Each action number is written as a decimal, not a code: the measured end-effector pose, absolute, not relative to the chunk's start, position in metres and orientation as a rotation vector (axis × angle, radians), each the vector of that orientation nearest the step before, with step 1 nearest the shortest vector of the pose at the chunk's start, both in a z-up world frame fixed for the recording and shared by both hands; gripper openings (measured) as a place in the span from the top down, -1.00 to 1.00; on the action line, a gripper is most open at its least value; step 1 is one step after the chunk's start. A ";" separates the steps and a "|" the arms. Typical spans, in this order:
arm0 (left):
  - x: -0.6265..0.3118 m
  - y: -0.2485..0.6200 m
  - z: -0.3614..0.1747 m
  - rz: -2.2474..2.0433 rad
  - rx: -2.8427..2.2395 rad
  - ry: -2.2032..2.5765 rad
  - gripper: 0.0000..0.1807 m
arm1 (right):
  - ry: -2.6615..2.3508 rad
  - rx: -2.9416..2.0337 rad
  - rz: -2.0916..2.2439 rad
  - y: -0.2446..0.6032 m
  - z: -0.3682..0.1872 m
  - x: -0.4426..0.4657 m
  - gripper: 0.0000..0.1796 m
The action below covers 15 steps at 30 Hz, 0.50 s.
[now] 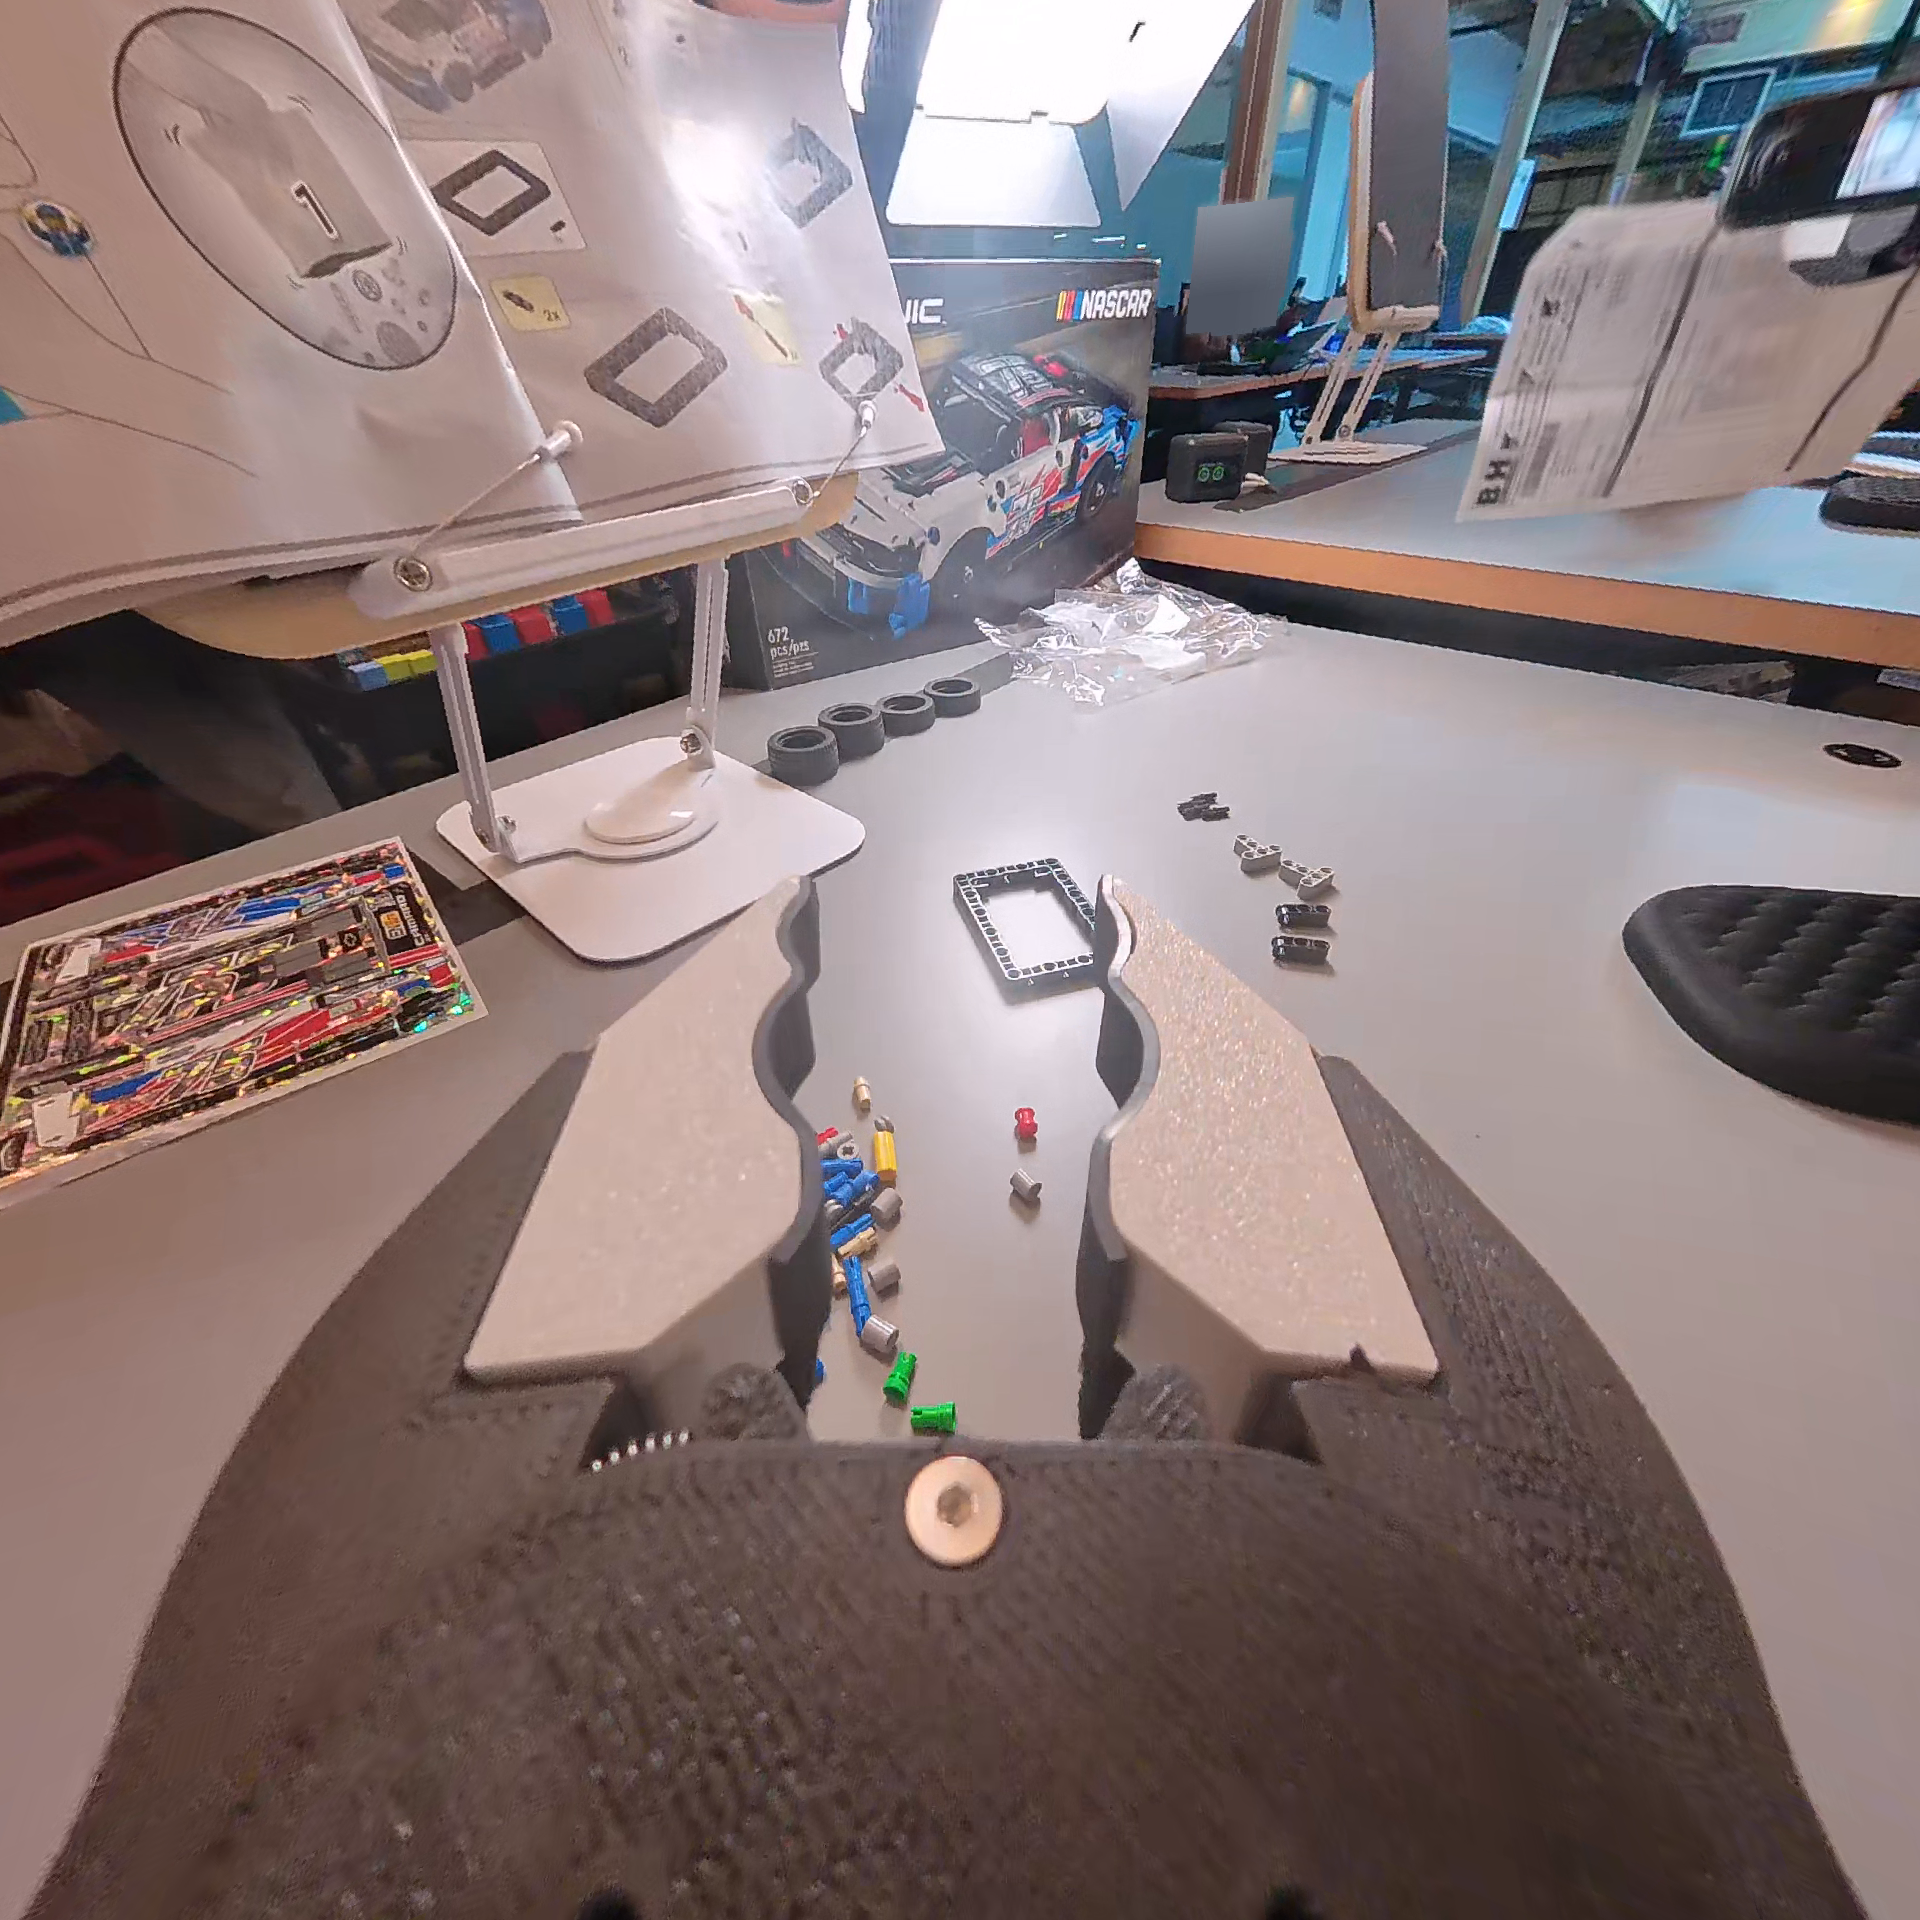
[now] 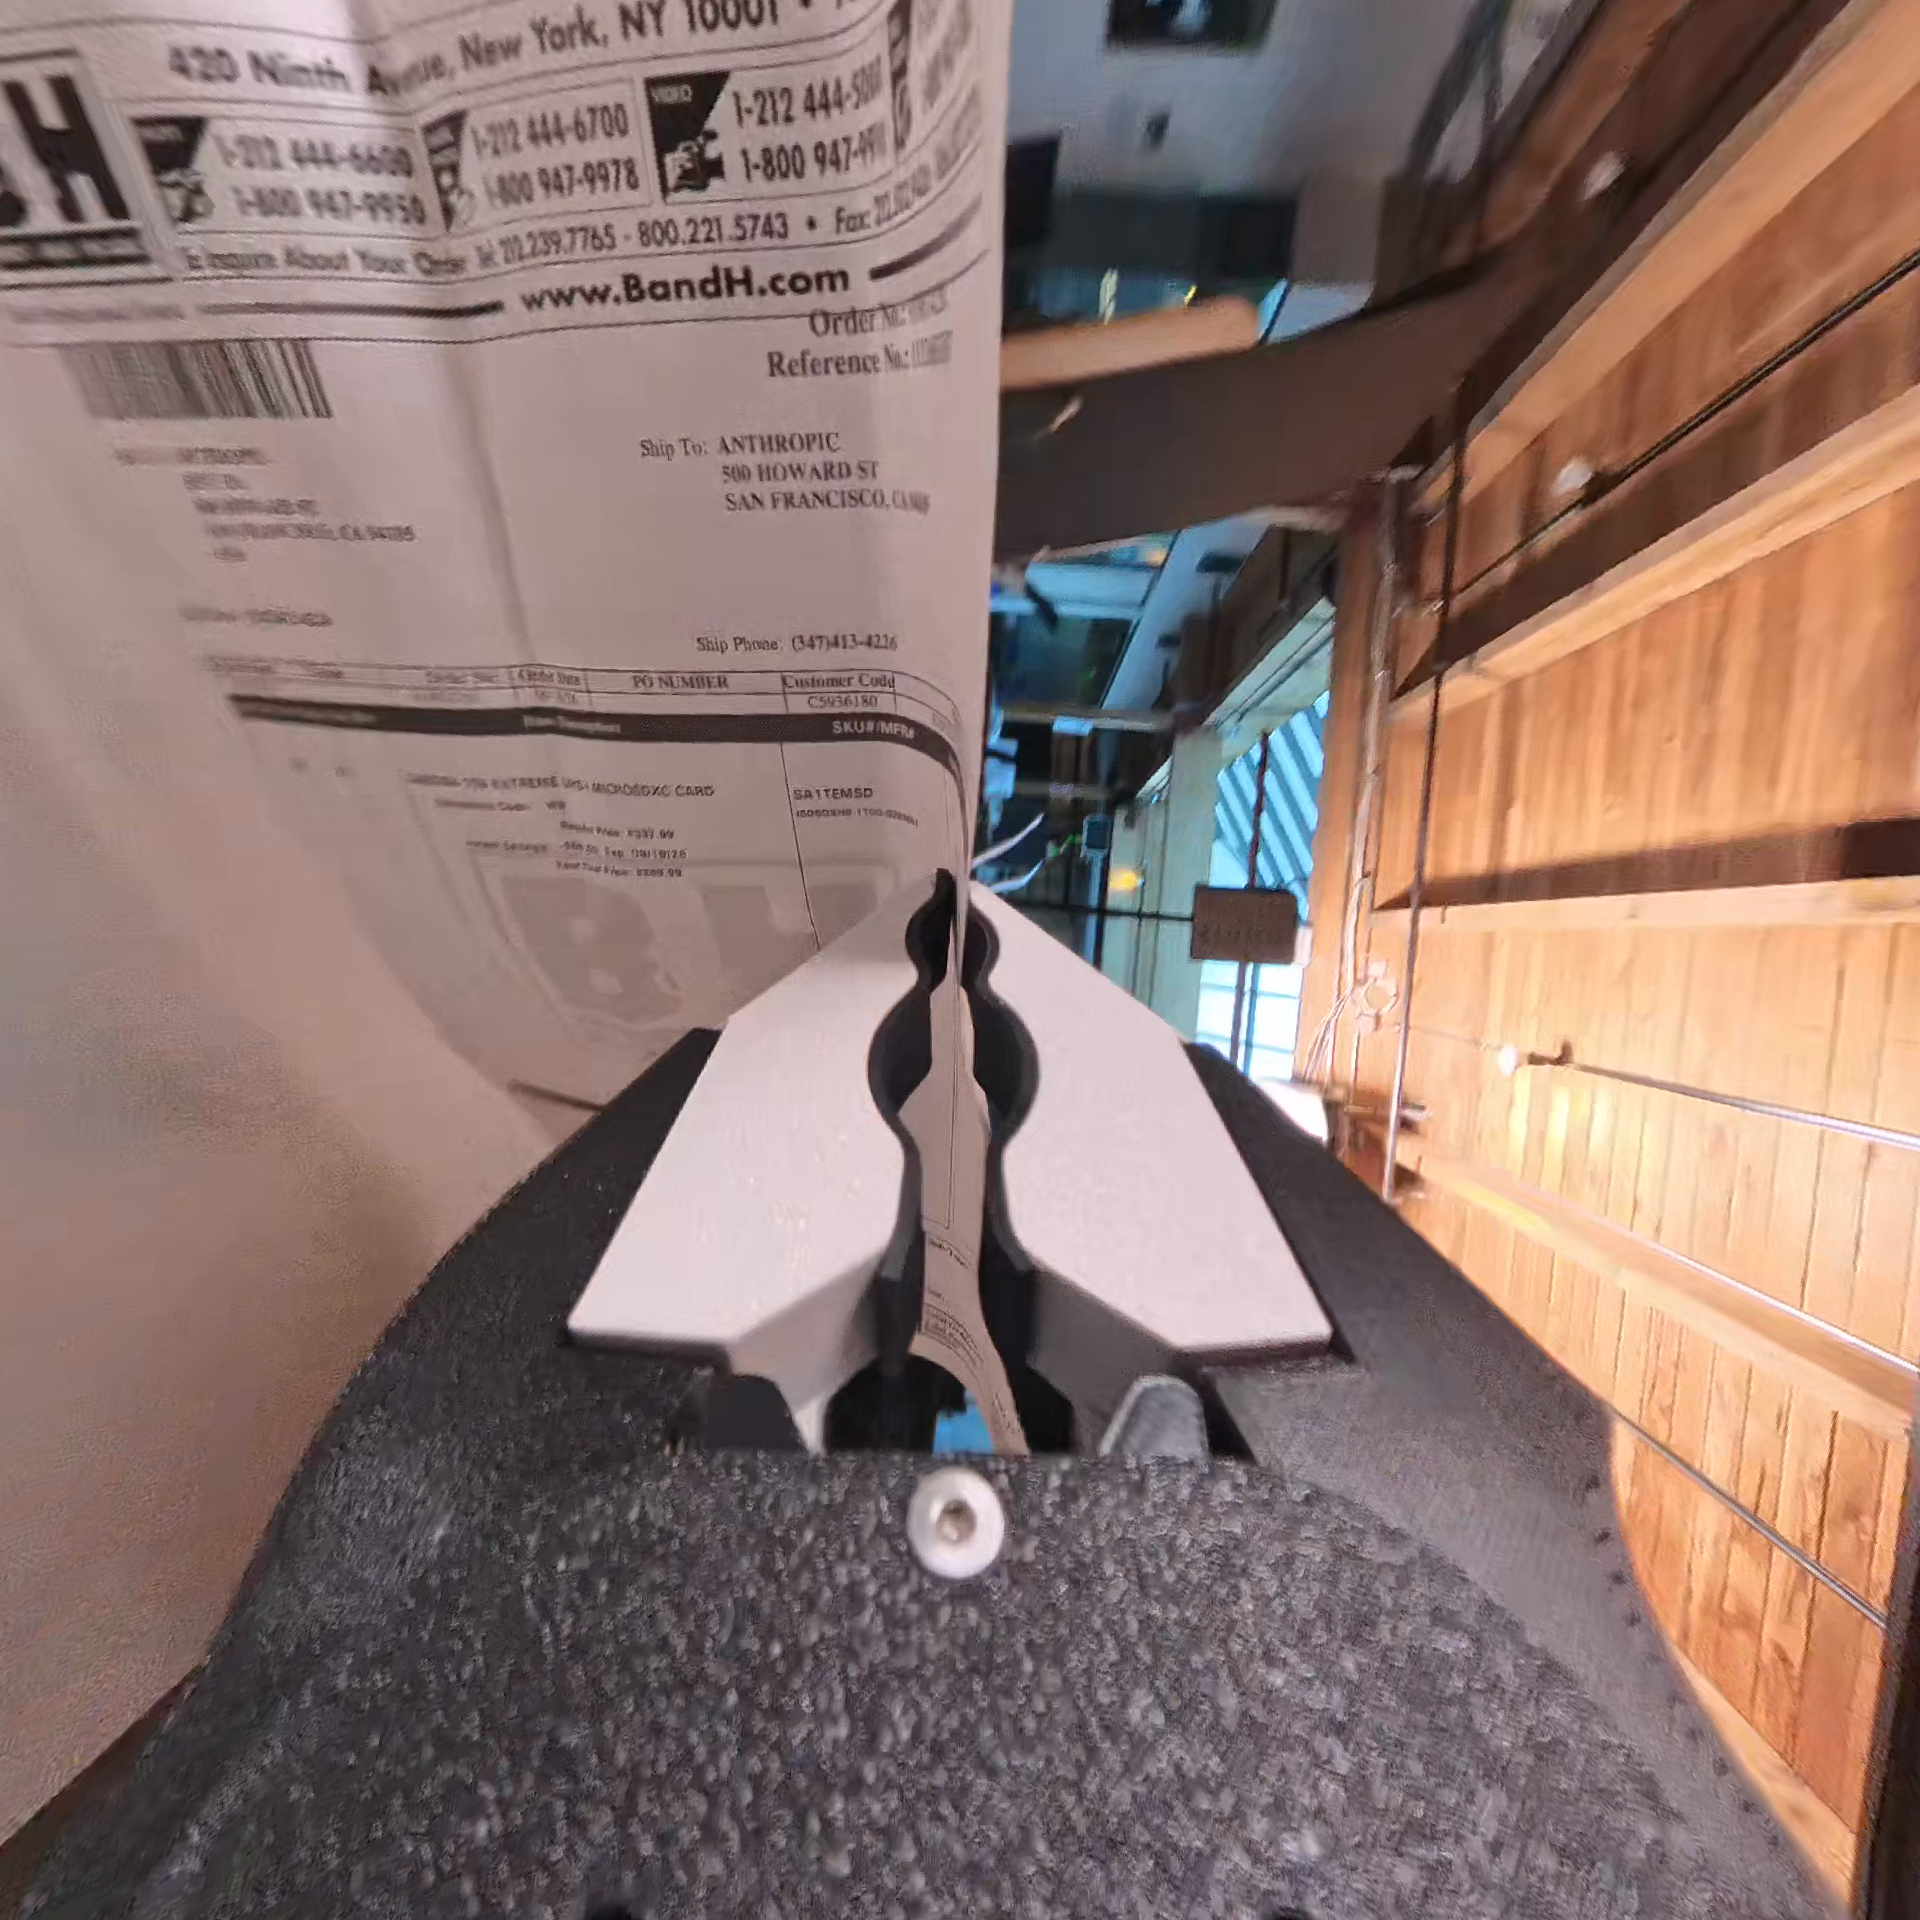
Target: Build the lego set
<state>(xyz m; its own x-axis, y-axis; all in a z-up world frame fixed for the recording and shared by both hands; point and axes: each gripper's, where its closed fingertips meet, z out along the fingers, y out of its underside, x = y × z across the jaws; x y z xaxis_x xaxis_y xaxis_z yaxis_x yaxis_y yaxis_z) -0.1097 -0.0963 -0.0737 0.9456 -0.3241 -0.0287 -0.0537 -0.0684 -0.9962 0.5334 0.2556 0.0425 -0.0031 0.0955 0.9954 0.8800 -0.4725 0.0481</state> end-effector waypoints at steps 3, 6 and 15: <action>-0.110 -0.094 -0.077 -0.230 -1.647 0.288 0.43 | -1.022 -1.819 -1.501 0.258 -0.016 0.564 1.00; -0.111 -0.091 -0.081 -0.242 -1.663 0.281 0.43 | -1.085 -2.015 -1.314 0.256 -0.083 0.564 0.97; -0.111 -0.086 -0.093 -0.247 -1.707 0.273 0.42 | -0.928 -2.045 -0.690 0.267 -0.121 0.490 0.43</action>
